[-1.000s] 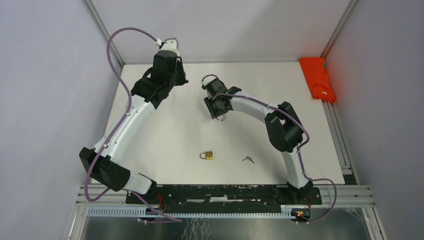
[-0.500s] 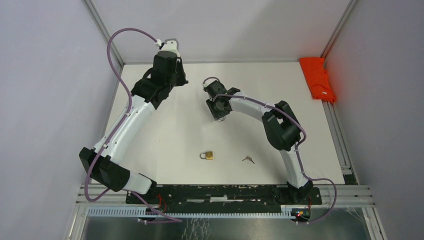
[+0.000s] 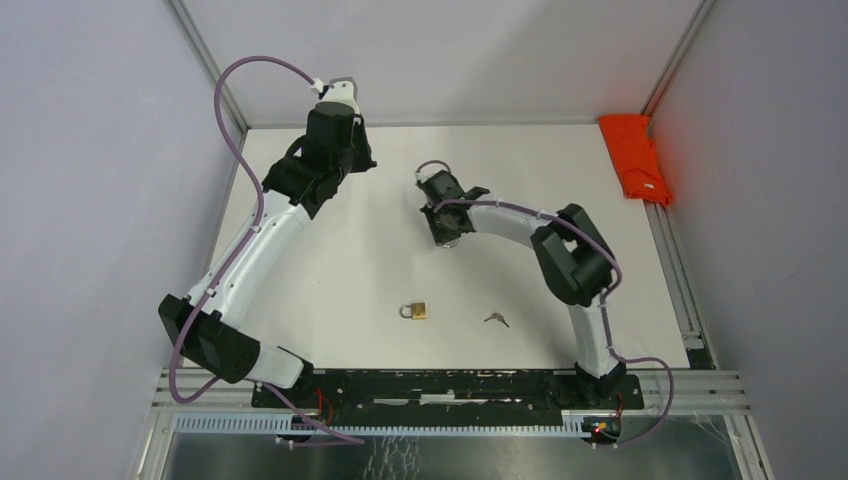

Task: Unlock with the key
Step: Unlock the lock.

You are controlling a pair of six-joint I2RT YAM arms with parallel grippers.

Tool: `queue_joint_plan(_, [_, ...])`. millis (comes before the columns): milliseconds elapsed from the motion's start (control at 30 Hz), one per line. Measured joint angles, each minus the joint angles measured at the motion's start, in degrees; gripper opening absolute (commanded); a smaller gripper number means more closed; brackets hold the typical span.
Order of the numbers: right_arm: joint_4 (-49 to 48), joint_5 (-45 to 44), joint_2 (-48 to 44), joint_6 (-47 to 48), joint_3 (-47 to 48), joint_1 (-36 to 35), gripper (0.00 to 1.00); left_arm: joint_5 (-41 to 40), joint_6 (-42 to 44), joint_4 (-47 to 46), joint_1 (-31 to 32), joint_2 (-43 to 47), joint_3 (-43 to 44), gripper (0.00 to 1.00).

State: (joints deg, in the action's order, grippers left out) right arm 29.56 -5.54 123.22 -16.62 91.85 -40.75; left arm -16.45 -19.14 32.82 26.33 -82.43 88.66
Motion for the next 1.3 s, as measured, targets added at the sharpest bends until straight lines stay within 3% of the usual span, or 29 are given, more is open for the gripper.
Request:
queue_joint_plan(233, [-13.1,11.2,-16.6,-7.4,-21.4,7.6,0.0,0.6,0.0,-0.5,0.0,-0.1,-0.4,0.18])
queue_joint_plan(367, [-22.6,21.0,-19.6,-12.7,-27.6,14.1,0.0,2.0,0.0,-0.9,0.0,-1.2,-0.7,0.17])
queue_joint_plan(633, [-54.4,38.5,-20.7,-30.9,-46.2,20.6,0.0,5.1,0.0,-3.1,0.0,-3.0,-1.7,0.17])
queue_joint_plan(800, [-78.0,44.3,-20.6,-46.6,-58.1,22.6,0.0,9.1,0.0,-6.8,0.0,-5.3,-3.4,0.12])
queue_joint_plan(867, [-83.3,45.6,-20.3,-50.3,-60.6,23.2,0.0,11.6,0.0,-8.6,0.0,-7.5,-3.8,0.08])
queue_joint_plan(1067, [-88.5,47.1,-20.1,-54.2,-62.2,24.4,0.0,25.0,-1.2,-15.0,0.0,-18.9,-3.8,0.04])
queue_joint_plan(1300, [-79.3,46.8,-24.0,-46.0,-61.9,25.6,0.0,41.3,-6.8,-22.5,0.8,-28.8,-9.5,0.03])
